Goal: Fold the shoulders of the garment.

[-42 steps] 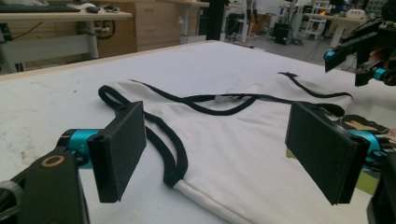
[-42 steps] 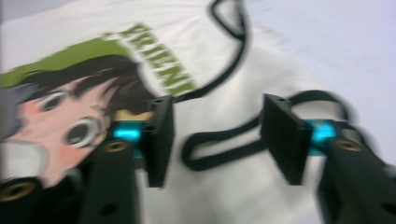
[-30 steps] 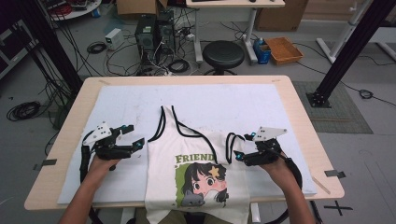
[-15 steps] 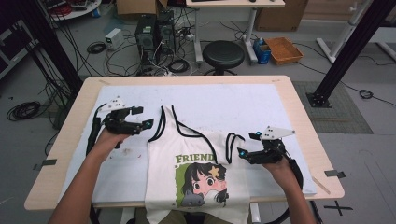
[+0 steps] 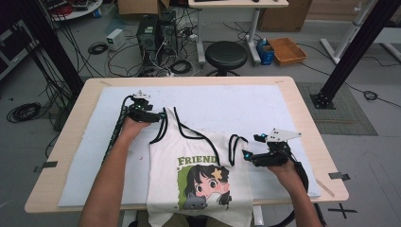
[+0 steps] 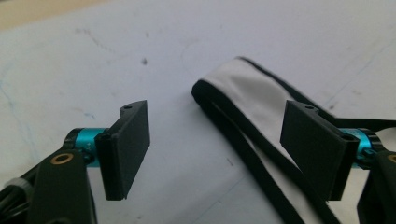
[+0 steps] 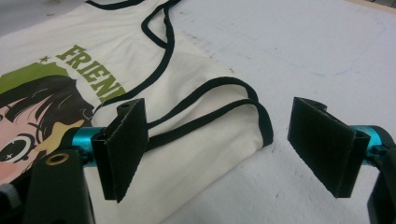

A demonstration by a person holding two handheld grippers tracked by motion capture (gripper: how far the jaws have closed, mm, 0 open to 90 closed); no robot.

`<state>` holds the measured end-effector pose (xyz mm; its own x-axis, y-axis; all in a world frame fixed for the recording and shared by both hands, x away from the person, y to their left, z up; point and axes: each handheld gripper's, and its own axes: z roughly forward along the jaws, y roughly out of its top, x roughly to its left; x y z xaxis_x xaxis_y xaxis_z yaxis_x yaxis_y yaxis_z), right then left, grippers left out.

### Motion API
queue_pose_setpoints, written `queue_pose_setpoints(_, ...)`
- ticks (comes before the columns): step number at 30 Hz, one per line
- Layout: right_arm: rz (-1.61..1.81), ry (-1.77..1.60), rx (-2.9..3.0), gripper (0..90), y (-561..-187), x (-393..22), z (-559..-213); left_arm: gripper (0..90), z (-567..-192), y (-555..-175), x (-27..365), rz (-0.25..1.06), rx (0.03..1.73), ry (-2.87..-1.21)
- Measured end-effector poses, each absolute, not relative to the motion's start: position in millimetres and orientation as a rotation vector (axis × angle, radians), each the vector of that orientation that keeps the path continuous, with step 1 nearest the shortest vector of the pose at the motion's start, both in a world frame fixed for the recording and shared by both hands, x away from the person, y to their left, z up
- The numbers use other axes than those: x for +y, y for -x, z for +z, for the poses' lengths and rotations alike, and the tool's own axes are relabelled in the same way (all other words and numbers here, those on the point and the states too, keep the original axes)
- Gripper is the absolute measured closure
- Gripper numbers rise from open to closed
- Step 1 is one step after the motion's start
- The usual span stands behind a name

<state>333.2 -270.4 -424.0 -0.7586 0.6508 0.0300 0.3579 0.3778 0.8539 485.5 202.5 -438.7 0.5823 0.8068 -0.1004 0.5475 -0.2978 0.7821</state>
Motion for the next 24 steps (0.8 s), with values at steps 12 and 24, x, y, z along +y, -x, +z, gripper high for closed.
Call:
queue_pose_setpoints(12, 1.328, -0.878, 2.338, 20.1, -332.9, -270.4, -425.6, 43.8, -449.0, -484.7, 184.1, 0.446, 1.026, -2.085)
queue_pose_setpoints(24, 1.318, -0.88, 2.343, 20.1, -332.4, -269.6, -425.7, 84.1, -447.3, -482.4, 182.3, 0.37, 1.011, -2.068)
